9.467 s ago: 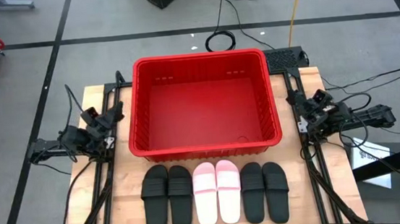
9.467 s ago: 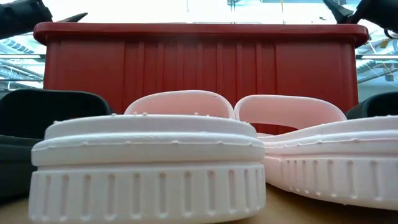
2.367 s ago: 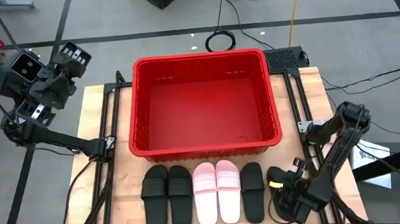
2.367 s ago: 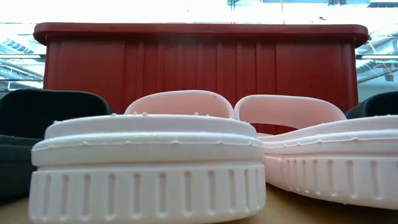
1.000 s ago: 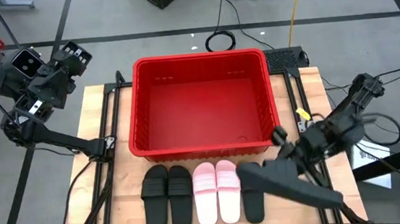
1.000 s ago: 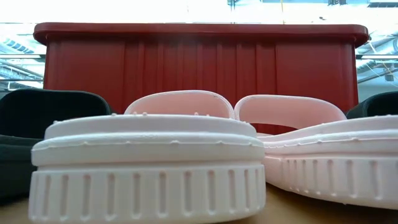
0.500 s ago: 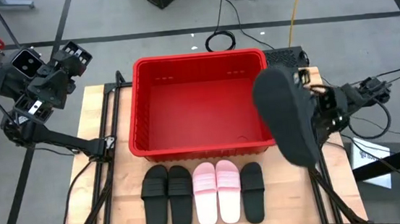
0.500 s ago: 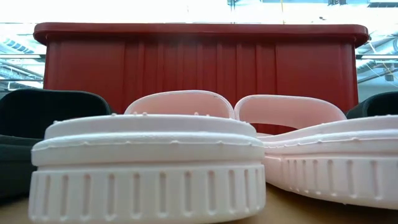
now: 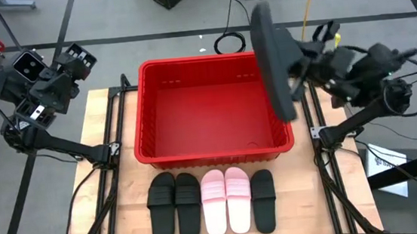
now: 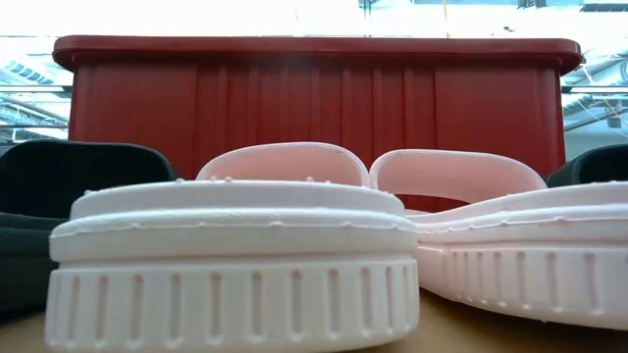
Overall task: Pick and place slides into bin
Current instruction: Put the black slide into the red bin
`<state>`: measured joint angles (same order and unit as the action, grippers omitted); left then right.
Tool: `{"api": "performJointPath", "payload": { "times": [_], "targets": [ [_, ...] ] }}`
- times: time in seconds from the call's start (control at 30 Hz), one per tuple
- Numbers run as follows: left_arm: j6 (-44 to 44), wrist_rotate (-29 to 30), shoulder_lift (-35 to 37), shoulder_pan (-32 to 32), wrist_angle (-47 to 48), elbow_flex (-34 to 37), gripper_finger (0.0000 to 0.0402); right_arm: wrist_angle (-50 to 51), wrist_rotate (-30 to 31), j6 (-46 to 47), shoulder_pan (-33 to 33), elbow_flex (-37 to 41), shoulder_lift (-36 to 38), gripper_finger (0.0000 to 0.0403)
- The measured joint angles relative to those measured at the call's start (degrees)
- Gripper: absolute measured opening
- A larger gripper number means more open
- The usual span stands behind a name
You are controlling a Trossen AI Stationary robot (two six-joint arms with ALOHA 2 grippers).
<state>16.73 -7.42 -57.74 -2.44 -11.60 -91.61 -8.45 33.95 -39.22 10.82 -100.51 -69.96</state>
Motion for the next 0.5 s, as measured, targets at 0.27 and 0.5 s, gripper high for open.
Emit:
{"api": "performJointPath", "payload": {
  "times": [0.27, 0.5],
  "targets": [
    [-0.1, 0.0, 0.0, 0.0, 0.5, 0.0, 0.0186, 12.7, 20.8, -8.4, -6.2, -6.2, -6.3, 0.0004],
    [-1.0, 0.0, 0.0, 0.0, 0.7, 0.0, 0.0186, 34.0, 24.4, 2.6, -13.4, -5.6, -10.3, 0.0004]
  ]
}}
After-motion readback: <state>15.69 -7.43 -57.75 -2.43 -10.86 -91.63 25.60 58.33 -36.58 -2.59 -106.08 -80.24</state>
